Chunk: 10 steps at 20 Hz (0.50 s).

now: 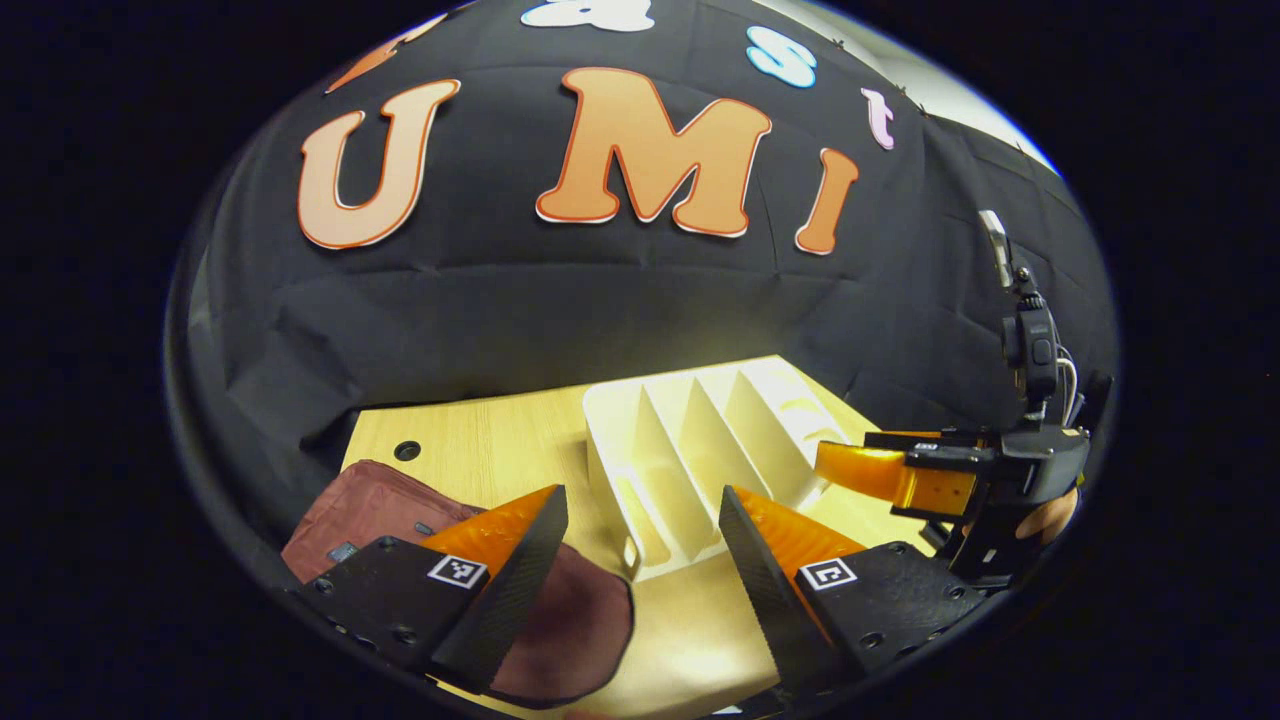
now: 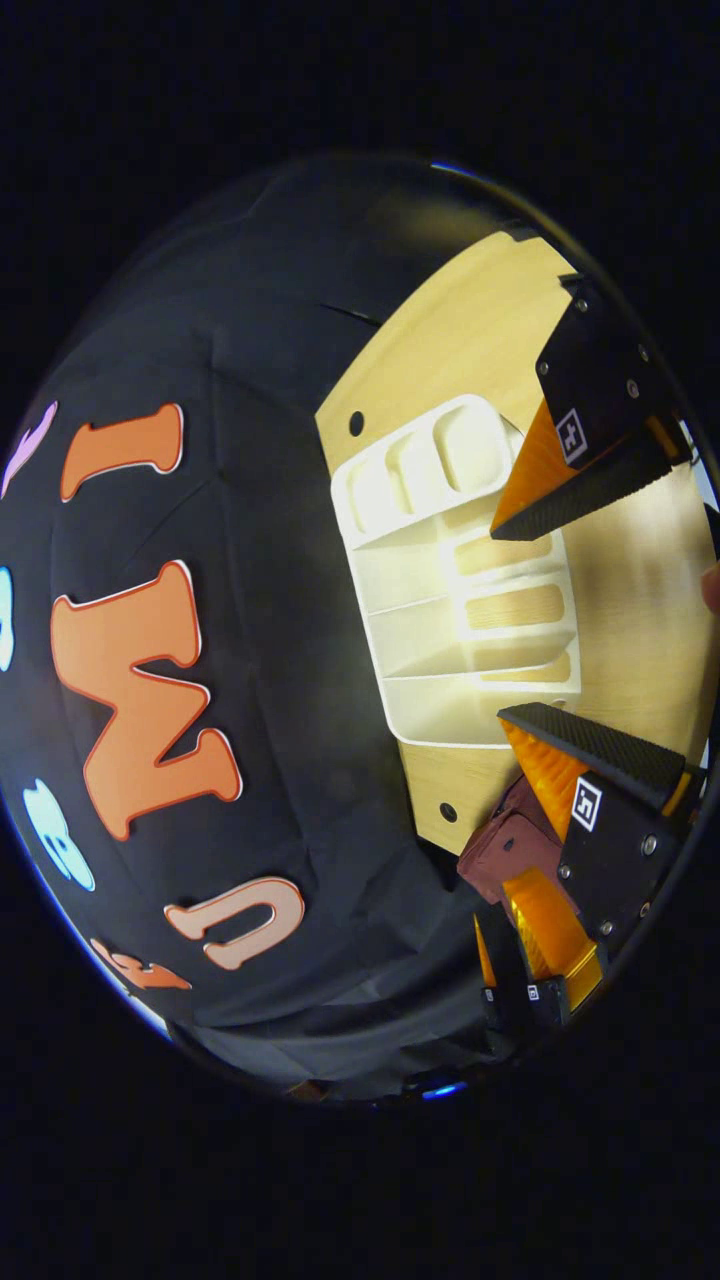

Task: Open the schoolbag, grab two books from the bookshelf and put them into the schoolbag.

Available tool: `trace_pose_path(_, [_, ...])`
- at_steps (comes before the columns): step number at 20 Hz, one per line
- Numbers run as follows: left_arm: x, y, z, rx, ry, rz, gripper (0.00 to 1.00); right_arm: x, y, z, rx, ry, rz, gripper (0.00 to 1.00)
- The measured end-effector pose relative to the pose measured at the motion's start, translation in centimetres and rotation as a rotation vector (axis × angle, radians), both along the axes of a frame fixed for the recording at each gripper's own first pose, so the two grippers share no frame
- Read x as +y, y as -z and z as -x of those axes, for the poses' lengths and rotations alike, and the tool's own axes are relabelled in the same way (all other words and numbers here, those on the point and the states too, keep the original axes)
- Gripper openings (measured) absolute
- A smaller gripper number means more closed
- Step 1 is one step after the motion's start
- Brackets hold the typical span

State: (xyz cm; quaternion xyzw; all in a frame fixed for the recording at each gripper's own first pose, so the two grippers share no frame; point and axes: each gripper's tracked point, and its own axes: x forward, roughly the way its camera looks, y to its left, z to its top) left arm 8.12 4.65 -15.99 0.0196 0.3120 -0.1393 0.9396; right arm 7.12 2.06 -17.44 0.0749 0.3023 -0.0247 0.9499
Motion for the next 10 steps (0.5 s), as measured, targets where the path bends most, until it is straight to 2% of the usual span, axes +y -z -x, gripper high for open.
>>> trace_pose_path(4, [-2.8, -1.7, -0.2, -0.088, -0.102, 0.017, 0.98, -2.2, -2.9, -0.1, -0.065, -0.065, 0.016, 0.97])
trace_pose_path(10, [-5.4, -5.6, 1.1, -0.238, -0.226, -0.022, 0.97, -5.0, -8.5, 0.1, -0.192, -0.133, 0.067, 0.97])
